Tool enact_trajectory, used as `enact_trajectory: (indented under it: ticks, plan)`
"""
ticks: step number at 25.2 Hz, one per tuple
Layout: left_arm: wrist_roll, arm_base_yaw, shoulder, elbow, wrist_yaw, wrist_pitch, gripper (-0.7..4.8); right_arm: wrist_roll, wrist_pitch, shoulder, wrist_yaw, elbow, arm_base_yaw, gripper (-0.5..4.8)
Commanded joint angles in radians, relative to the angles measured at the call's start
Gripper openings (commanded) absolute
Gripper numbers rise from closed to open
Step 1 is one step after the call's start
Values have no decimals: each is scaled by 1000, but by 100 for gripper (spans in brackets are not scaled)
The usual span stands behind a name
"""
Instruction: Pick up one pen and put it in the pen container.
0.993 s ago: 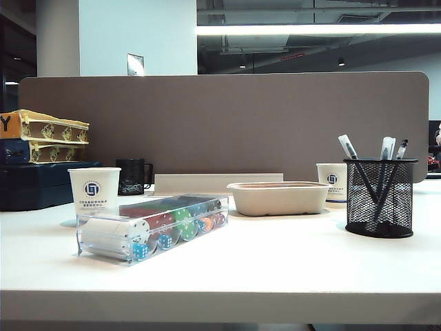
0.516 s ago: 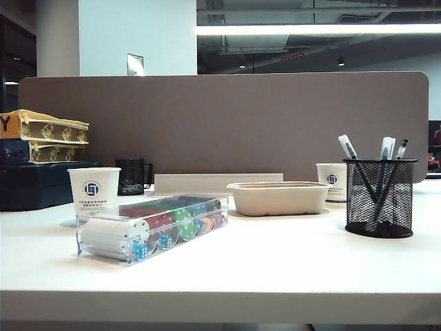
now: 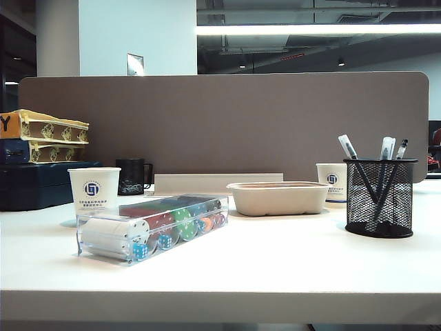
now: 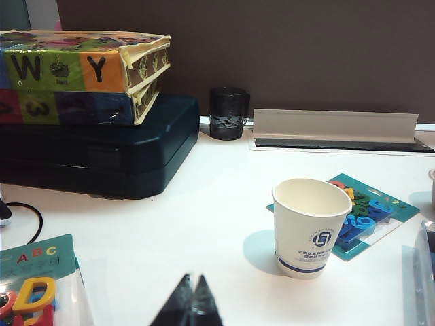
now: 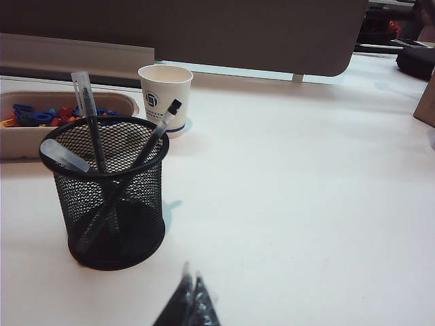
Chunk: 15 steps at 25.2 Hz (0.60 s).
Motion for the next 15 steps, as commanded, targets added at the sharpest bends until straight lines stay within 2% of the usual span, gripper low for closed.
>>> enact_trajectory:
  ticks: [1, 15]
  plan:
    - [0, 1, 1, 3, 5, 6, -5, 5, 10, -5, -2, -5, 2, -4]
    - [0, 1, 1, 3, 5, 6, -5, 5, 1, -5, -2, -5, 1, -5]
